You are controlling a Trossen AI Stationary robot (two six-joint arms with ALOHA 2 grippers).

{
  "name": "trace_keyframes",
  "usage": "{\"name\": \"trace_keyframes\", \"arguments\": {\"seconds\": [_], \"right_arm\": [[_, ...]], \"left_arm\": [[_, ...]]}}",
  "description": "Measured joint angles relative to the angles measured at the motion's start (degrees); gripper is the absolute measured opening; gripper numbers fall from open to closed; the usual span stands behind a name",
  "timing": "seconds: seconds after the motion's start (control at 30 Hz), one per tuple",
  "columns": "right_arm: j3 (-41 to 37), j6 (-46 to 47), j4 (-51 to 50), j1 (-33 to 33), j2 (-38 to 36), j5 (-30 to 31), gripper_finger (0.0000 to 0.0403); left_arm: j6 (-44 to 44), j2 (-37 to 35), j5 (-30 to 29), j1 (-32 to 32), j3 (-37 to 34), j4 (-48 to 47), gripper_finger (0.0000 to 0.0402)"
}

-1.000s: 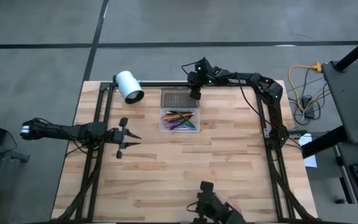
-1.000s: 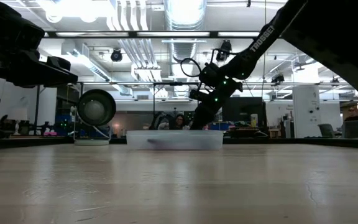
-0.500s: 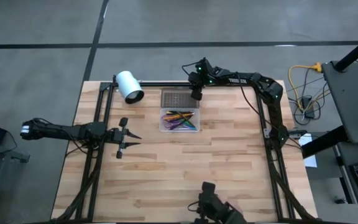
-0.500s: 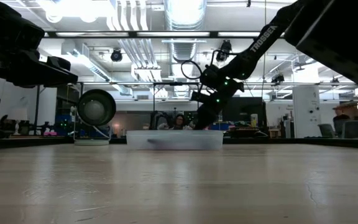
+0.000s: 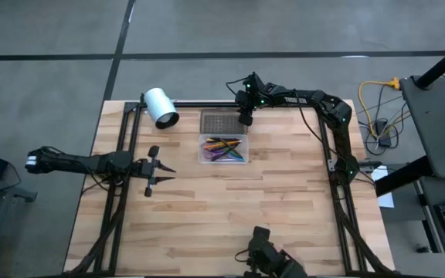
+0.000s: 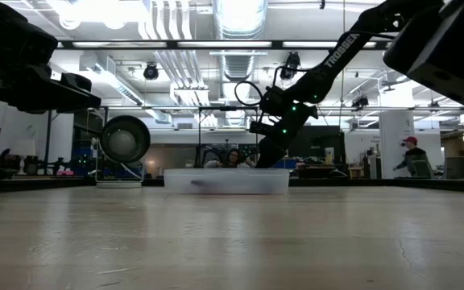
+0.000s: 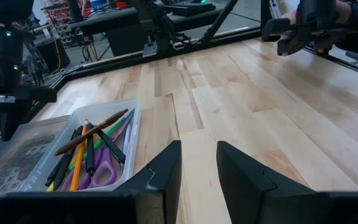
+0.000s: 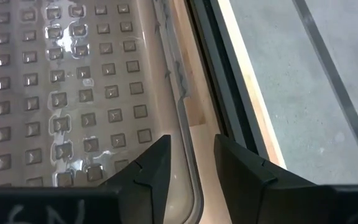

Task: Pick & place school supplies into a supply box
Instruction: Close the supply box

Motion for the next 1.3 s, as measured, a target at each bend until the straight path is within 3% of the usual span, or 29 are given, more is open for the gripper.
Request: {"name": "trace_keyframes", "arguments": {"seconds": [0.33, 0.53, 1.3], "right_arm": [[0.0, 0.6, -2.3, -0.6, 0.0, 0.6, 0.0095], [0.0, 0.8, -3.7, -0.6, 0.0, 4.5, 0.0081], [0.0, 0.1, -3.6, -0.6, 0.0, 4.5, 0.0011]], "left_arm": [[0.0, 0.0, 0.0, 0.0, 0.0, 0.0, 0.0086], [0.0, 0.0, 0.0, 0.0, 0.0, 0.0, 0.0086], [0.0, 0.0, 0.0, 0.0, 0.0, 0.0, 0.0086]]}}
